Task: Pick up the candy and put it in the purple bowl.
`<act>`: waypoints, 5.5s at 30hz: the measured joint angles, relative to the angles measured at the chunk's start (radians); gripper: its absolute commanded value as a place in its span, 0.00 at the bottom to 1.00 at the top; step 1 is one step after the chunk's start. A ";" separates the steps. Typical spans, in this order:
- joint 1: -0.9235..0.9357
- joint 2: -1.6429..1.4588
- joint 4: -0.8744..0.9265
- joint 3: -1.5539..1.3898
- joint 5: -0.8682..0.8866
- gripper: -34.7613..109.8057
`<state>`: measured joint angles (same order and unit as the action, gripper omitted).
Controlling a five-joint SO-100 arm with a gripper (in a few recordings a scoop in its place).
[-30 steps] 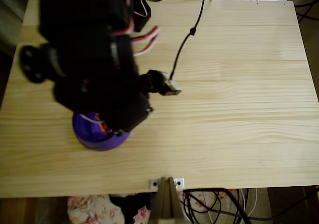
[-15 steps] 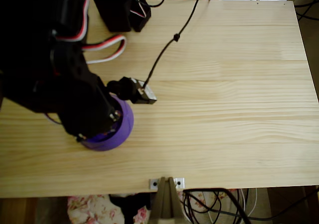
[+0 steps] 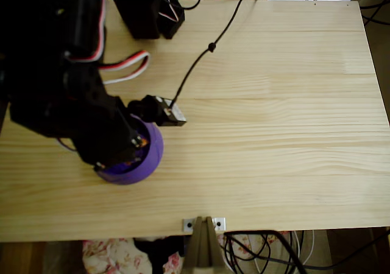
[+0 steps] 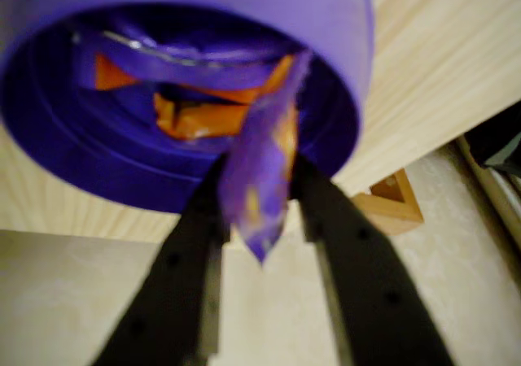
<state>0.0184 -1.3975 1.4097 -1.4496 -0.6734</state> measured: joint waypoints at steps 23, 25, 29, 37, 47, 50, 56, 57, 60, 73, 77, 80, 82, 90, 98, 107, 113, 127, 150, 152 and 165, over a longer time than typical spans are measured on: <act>0.038 -0.290 -0.057 -0.094 0.244 0.24; 0.046 -0.383 -0.101 -0.186 0.301 0.24; 0.075 -0.580 -0.193 -0.383 0.394 0.24; 0.081 -0.879 -0.282 -0.680 0.465 0.24; 0.081 -1.266 -0.385 -1.057 0.525 0.24; 0.098 -1.371 -0.390 -1.146 0.526 0.24; 0.095 -1.532 -0.405 -1.305 0.520 0.24; 0.095 -1.557 -0.414 -1.331 0.520 0.24; 0.095 -1.652 -0.422 -1.417 0.526 0.24; 0.114 -1.934 -0.356 -1.621 0.528 0.24; 0.110 -1.934 -0.356 -1.634 0.528 0.24; 0.110 -1.934 -0.368 -1.638 0.528 0.24; 0.110 -1.934 -0.368 -1.638 0.528 0.24; 0.104 -1.934 -0.368 -1.638 0.511 0.24; 0.055 -1.934 -0.368 -1.638 0.468 0.24; 0.120 -1.934 -0.359 -1.638 0.646 0.24; 0.071 -1.934 -0.359 -1.638 0.624 0.24; 0.071 -1.934 -0.359 -1.638 0.624 0.24; 0.071 -1.934 -0.359 -1.638 0.624 0.24; 0.071 -1.934 -0.359 -1.638 0.624 0.24; 0.071 -1.934 -0.359 -1.638 0.624 0.24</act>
<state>0.0890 -3.3318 1.0508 -3.0879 -0.0491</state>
